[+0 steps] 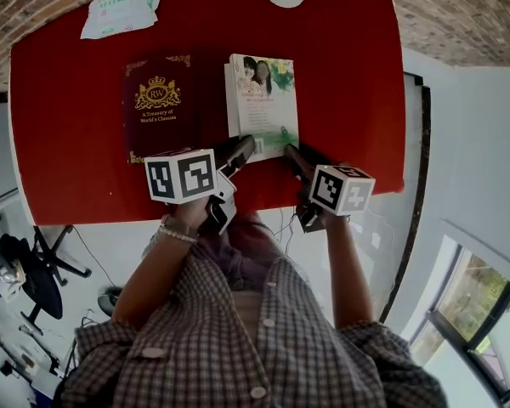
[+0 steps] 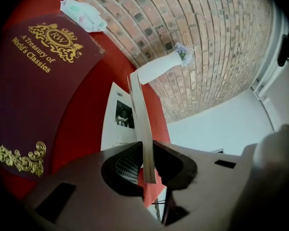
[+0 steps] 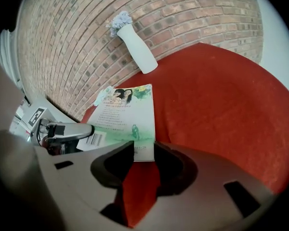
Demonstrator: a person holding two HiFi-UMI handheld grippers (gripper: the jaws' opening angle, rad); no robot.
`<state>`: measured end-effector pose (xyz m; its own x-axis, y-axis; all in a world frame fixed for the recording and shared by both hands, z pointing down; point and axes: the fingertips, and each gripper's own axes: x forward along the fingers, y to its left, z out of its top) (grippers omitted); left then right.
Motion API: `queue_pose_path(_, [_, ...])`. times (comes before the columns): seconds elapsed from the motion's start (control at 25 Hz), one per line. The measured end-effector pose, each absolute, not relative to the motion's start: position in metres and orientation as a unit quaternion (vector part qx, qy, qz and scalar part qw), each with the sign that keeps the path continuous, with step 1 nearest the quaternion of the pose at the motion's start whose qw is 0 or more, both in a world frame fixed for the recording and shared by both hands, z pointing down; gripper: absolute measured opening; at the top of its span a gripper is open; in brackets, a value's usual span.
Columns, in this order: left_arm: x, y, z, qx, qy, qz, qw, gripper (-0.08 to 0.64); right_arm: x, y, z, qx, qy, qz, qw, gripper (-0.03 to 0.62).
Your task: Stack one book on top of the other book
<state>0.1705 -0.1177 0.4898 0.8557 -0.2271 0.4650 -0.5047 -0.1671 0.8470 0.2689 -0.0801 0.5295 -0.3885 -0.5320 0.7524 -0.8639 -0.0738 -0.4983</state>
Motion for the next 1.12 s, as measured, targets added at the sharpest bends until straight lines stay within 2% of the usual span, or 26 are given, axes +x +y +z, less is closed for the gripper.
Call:
queue_pose_path(0.12, [0.169, -0.117, 0.484, 0.754, -0.231, 0.102, 0.607, 0.063, 0.265, -0.078, 0.524, 0.537, -0.674, 0.476, 0.175, 0.143])
queue_pose_path(0.24, [0.169, -0.116, 0.478, 0.763, -0.22, 0.099, 0.6, 0.063, 0.264, -0.076, 0.518, 0.544, -0.689, 0.43, 0.209, 0.106])
queue_pose_path(0.28, [0.17, -0.117, 0.476, 0.764, -0.216, 0.095, 0.601, 0.063, 0.263, -0.074, 0.516, 0.544, -0.693, 0.423, 0.213, 0.12])
queue_pose_path(0.32, [0.17, -0.118, 0.474, 0.762, -0.213, 0.09, 0.605, 0.063, 0.264, -0.07, 0.514, 0.545, -0.695, 0.415, 0.219, 0.175])
queue_pose_path(0.36, [0.17, -0.119, 0.473, 0.76, -0.21, 0.084, 0.609, 0.063, 0.267, -0.066, 0.512, 0.55, -0.696, 0.398, 0.236, 0.19])
queue_pose_path(0.64, [0.172, -0.124, 0.459, 0.755, -0.192, 0.058, 0.624, 0.063, 0.267, -0.047, 0.515, 0.526, -0.692, 0.141, 0.475, 0.221])
queue_pose_path(0.8, [0.173, -0.126, 0.45, 0.749, -0.184, 0.039, 0.636, 0.063, 0.26, -0.054, 0.513, 0.496, -0.663, -0.002, 0.561, 0.242])
queue_pose_path(0.96, [0.174, -0.126, 0.446, 0.74, -0.178, 0.024, 0.649, 0.063, 0.256, -0.063, 0.515, 0.469, -0.64, -0.086, 0.602, 0.265])
queue_pose_path(1.12, [0.174, -0.126, 0.446, 0.742, -0.177, 0.03, 0.645, 0.063, 0.245, -0.075, 0.514, 0.45, -0.641, -0.132, 0.607, 0.268])
